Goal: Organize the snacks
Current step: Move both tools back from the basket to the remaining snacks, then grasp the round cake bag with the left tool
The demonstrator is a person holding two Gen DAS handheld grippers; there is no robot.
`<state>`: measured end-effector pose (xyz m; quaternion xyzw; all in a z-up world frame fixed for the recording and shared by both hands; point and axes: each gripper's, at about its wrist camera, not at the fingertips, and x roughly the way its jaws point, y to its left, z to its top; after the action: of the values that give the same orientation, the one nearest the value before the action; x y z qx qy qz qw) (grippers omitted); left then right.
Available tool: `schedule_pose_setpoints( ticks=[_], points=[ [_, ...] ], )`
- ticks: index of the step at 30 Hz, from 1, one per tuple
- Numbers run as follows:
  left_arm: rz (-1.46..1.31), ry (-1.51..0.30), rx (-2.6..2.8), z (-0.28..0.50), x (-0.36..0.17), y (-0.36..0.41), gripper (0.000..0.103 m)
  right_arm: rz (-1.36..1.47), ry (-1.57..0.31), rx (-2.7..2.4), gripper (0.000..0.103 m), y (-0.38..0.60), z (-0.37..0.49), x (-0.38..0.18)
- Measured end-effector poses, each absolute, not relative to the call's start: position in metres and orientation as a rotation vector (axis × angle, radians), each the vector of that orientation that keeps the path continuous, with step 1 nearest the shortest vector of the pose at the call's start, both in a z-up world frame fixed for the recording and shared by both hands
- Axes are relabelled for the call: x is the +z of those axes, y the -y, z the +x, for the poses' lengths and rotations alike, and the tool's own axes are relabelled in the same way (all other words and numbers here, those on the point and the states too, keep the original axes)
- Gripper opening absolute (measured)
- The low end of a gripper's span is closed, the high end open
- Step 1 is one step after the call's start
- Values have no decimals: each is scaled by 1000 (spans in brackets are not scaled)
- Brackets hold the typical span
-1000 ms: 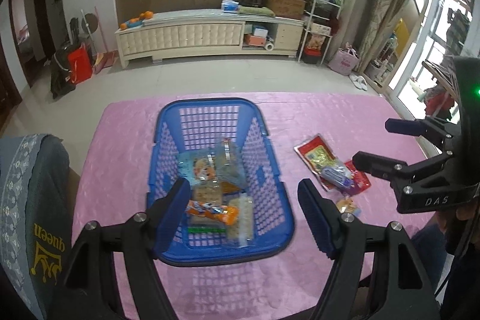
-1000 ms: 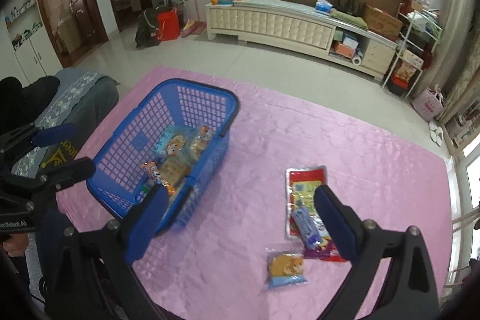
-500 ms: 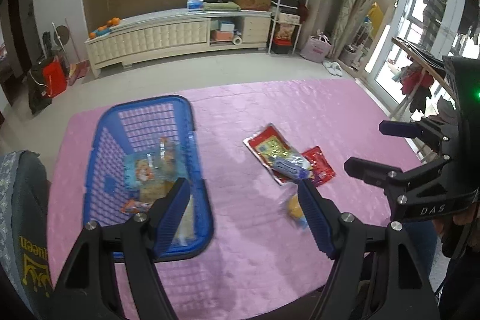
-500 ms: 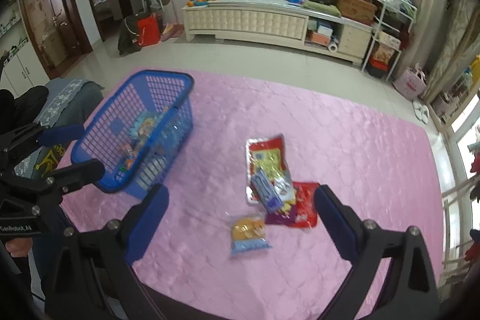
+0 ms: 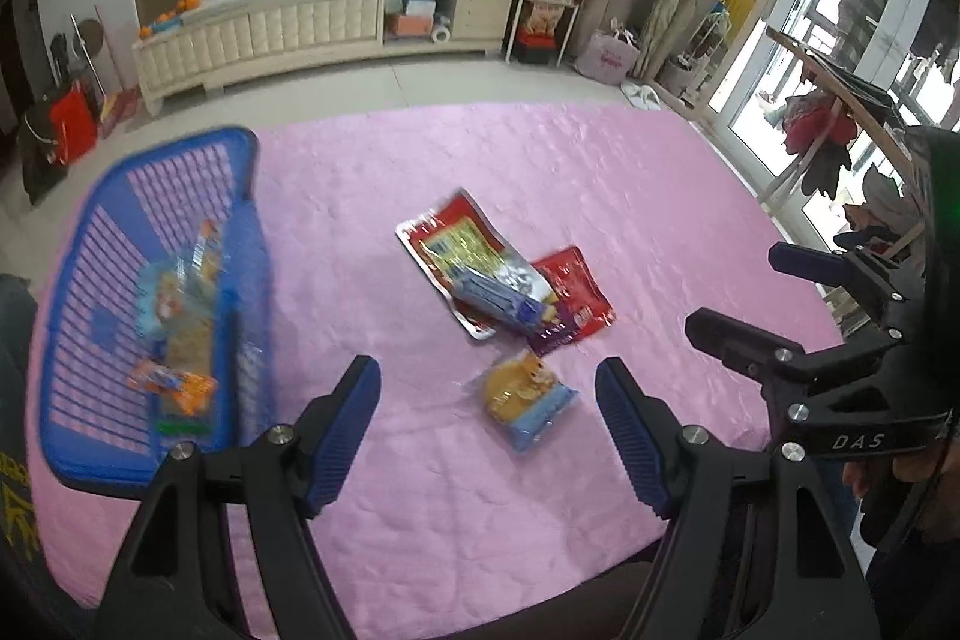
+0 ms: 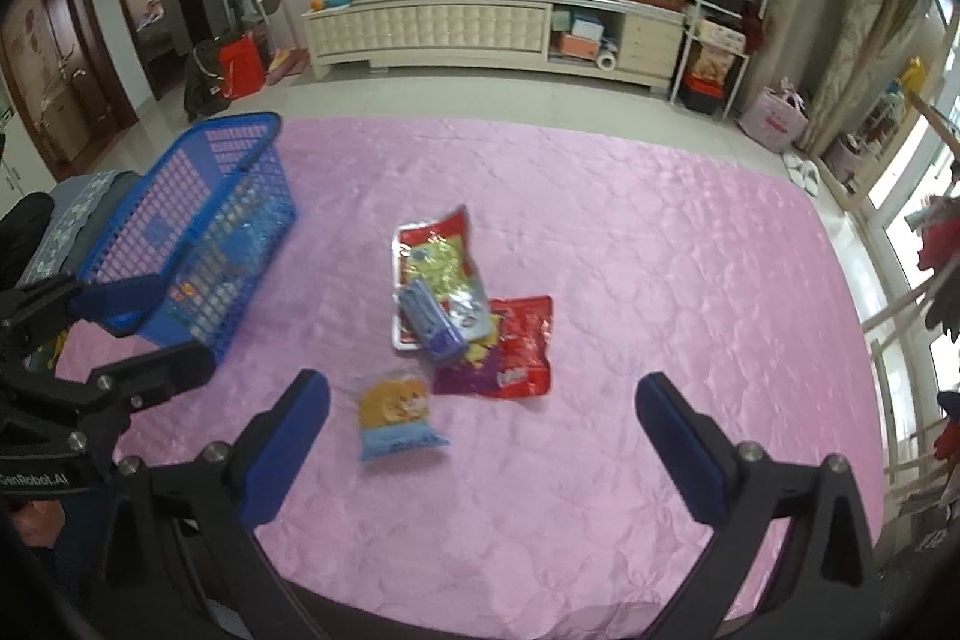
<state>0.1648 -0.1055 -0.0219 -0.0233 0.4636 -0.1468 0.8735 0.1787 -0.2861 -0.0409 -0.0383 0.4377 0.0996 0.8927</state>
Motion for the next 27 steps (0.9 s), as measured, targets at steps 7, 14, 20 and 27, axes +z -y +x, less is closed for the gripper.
schedule_pose_setpoints(
  ticks=[7,14,20,27],
  points=[
    [-25,-1017,-283,171,-47,132,87,-74,-921,170,103,308,183,-66],
    [-30,-1070,-250,183,-67,147,98,-54,-947,146,103,329,191,-90],
    [-39,-1125,-222,196,-85,157,103,-38,-949,136,103,342,200,-102],
    [-69,-1201,-163,211,-109,166,103,-18,-961,132,103,354,210,-122]
  ],
)
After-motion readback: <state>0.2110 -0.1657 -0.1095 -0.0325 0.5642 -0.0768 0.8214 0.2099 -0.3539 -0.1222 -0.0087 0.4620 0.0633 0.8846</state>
